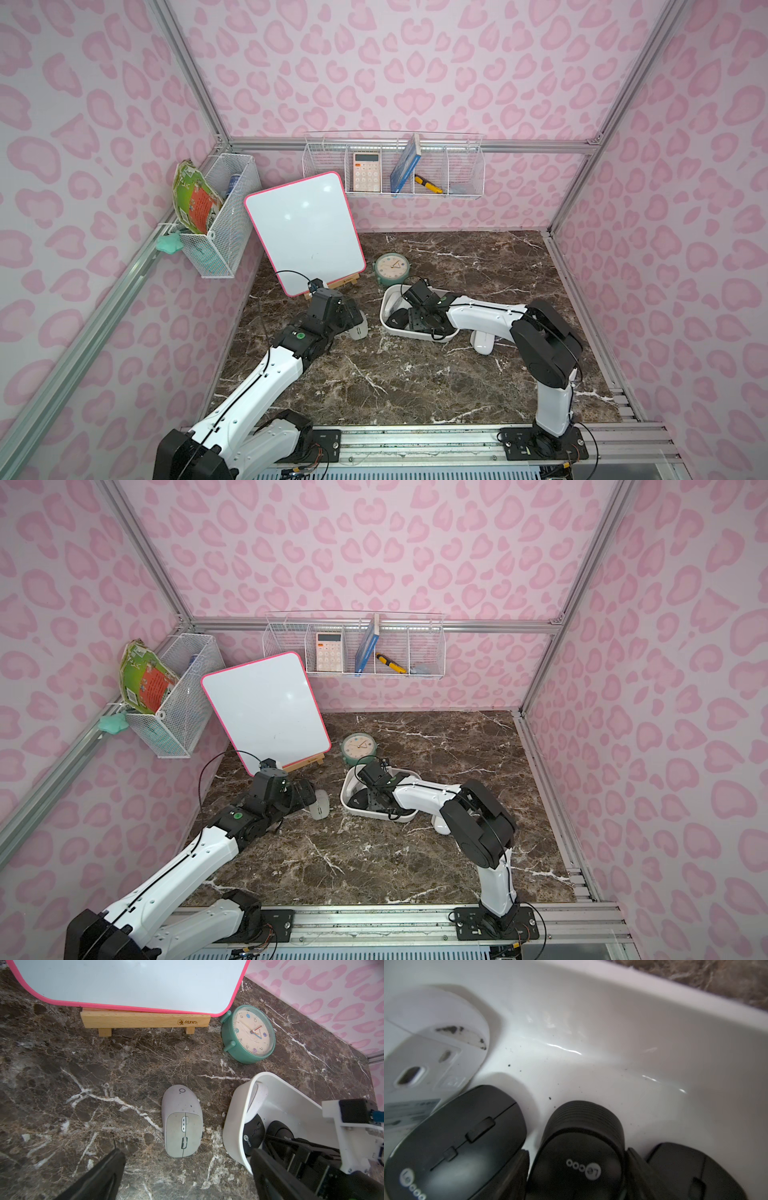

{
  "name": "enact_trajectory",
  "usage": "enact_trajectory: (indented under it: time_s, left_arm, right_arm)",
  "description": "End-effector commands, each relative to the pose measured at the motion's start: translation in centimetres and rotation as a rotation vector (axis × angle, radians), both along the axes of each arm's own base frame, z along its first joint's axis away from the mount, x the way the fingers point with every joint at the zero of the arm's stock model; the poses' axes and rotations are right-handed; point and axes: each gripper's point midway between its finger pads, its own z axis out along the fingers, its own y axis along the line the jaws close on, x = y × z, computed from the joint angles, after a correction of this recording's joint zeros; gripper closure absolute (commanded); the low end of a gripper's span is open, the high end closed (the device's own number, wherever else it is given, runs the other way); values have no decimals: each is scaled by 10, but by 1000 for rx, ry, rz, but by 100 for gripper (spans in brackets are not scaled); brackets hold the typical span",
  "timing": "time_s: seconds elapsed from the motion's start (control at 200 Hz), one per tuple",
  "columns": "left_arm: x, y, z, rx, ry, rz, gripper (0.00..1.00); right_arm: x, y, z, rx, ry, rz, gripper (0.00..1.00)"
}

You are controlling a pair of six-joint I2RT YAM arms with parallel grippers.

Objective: Take out the mouse from the storage box
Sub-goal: Pick up the mouse from the storage box.

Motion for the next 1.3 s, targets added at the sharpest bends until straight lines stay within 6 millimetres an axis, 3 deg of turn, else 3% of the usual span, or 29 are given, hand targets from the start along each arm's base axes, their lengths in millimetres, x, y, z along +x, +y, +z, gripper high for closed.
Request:
enact_trajectory:
  time_s: [0.0, 0.15, 0.455, 0.65, 0.72, 0.925, 1.295]
  left_arm:
    - [0, 1, 4, 1, -20, -3, 1]
    - [-7, 3, 5, -4, -22, -2, 1]
    - [-14, 5, 3, -16, -31, 0, 1]
    - [-12, 3, 4, -24, -34, -5, 1]
    - [-12, 2, 4, -26, -29, -6, 1]
    - [-12, 2, 2, -27, -24, -4, 1]
    - [-4, -5, 4, -39, -13, -16, 1]
  right_arm:
    - [0, 3, 0, -16, 12, 10, 33]
    - [8, 6, 4, -32, -7, 5, 34]
    - [-4, -2, -5, -36, 15, 6, 27]
    - [-3, 5, -12, -40, 31, 26, 32]
    - [0, 3, -10, -54, 21, 20, 38]
    - [6, -2, 11, -49, -43, 5, 55]
    - [11, 2, 55, 4, -116, 27, 57]
